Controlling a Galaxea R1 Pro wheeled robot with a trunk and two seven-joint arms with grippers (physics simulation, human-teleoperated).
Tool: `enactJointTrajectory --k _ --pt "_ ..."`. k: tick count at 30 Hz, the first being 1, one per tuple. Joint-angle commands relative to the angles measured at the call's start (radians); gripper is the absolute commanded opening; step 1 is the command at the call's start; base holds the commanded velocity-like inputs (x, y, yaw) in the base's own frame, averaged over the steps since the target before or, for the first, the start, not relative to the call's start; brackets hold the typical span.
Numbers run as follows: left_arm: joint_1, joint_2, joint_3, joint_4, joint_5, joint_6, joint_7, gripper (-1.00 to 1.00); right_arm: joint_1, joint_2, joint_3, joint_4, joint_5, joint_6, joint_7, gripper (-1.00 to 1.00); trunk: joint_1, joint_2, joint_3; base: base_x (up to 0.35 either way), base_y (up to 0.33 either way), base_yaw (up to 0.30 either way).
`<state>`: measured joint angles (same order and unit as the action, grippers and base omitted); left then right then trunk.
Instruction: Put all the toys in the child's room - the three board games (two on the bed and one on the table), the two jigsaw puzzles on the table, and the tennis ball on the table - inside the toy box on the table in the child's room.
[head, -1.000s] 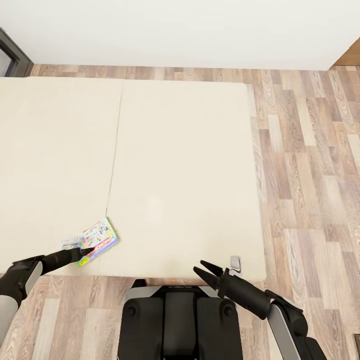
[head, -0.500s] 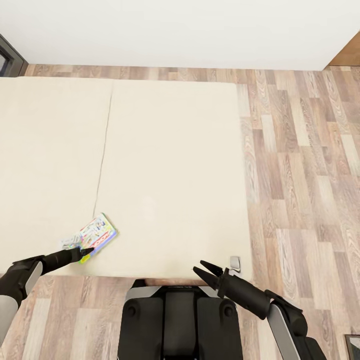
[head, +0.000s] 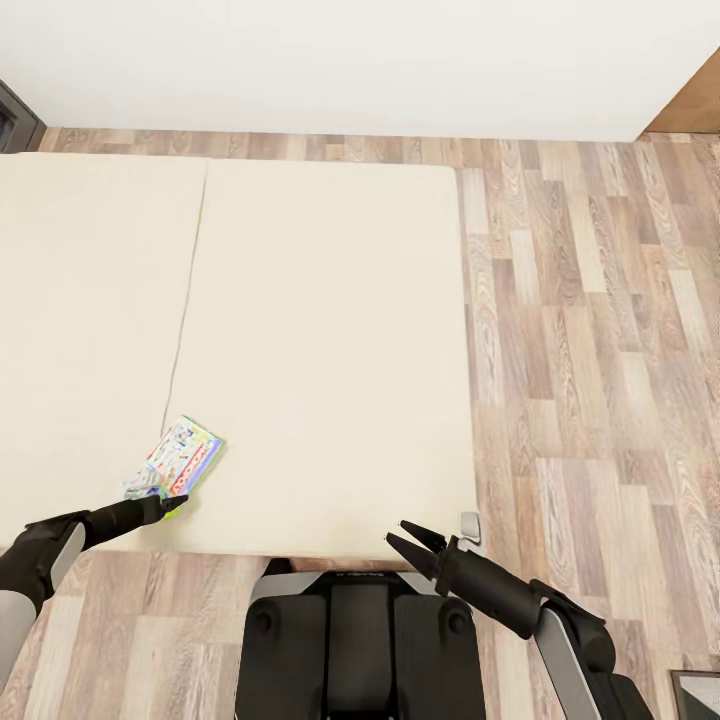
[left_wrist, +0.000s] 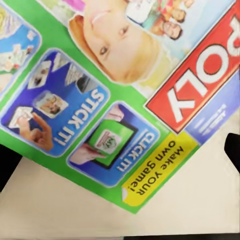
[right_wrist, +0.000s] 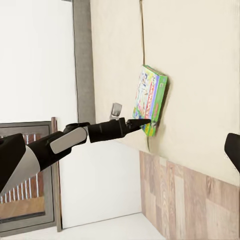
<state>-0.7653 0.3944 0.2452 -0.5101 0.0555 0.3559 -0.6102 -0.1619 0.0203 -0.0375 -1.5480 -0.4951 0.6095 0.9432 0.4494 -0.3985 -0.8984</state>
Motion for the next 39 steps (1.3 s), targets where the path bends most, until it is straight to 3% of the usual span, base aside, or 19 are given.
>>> enactJointTrajectory --k 1,20,23,25,29,34,39 --pt "0.000 0.000 0.003 -0.001 0.006 0.010 -0.003 1.00 0.000 0.001 -0.001 0.000 -0.004 0.007 0.002 1.00 0.001 -0.001 -0.001 0.000 -0.241 0.000" --pt "0.000 0.010 0.009 -0.023 0.008 0.010 -0.030 1.00 -0.001 0.001 -0.002 0.001 -0.003 0.006 0.000 1.00 0.001 -0.001 -0.001 0.000 -0.098 0.000" --pt "-0.001 0.036 0.009 -0.044 0.007 0.017 -0.070 1.00 -0.001 0.001 -0.002 0.002 -0.003 0.006 0.000 1.00 0.001 -0.001 -0.001 0.000 -0.001 0.000" --pt "0.000 0.074 0.009 -0.052 0.008 0.026 -0.134 1.00 -0.001 0.001 -0.001 0.002 -0.003 0.006 0.000 1.00 0.001 -0.001 -0.001 0.000 0.000 0.000" --pt "-0.003 0.122 0.009 -0.067 0.005 0.065 -0.246 1.00 -0.001 0.001 -0.001 0.002 -0.003 0.006 0.000 1.00 0.001 -0.001 -0.001 0.000 0.000 0.000" --pt "-0.009 0.148 0.006 -0.098 0.003 0.093 -0.298 1.00 -0.001 0.001 -0.001 0.002 -0.003 0.006 0.000 1.00 0.001 -0.001 -0.001 0.000 0.000 0.000" --pt "-0.015 0.156 0.004 -0.118 0.001 0.122 -0.306 1.00 -0.001 0.001 -0.001 0.002 -0.003 0.006 0.000 1.00 0.001 -0.001 -0.001 0.000 0.000 0.000"
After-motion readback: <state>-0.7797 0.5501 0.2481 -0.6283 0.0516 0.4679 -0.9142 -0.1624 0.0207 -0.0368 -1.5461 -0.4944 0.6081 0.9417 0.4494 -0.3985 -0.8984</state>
